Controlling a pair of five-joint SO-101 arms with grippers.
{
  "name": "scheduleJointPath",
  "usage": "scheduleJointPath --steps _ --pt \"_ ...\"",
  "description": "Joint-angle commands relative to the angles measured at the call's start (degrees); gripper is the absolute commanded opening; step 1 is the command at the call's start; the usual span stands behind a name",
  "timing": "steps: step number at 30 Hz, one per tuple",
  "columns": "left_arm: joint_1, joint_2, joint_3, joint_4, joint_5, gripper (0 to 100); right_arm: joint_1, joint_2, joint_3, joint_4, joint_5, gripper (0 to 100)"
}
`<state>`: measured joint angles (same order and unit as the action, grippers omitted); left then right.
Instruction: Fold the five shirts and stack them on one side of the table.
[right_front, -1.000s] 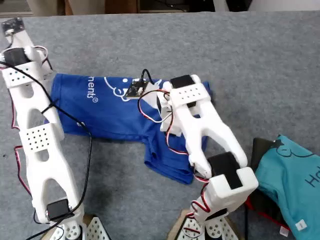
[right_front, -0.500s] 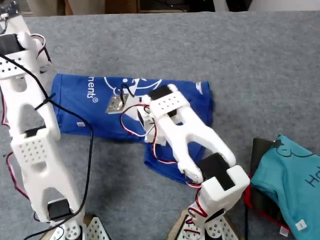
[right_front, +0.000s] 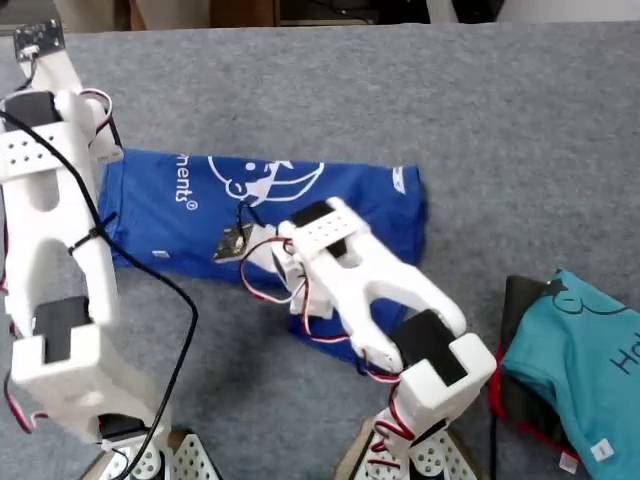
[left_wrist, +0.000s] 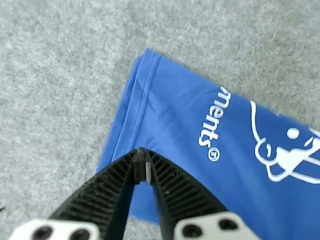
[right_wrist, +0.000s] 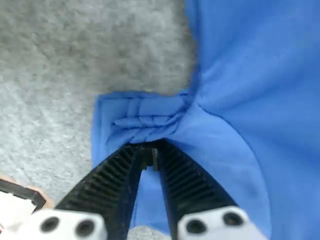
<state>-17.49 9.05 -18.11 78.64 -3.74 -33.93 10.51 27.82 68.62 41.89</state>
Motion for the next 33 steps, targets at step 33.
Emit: scheduleJointPath --steps 33 --pt "2.2 -11.4 14.0 -11.3 -0.1 2 2.2 -18.0 14.6 3.3 1.1 15.7"
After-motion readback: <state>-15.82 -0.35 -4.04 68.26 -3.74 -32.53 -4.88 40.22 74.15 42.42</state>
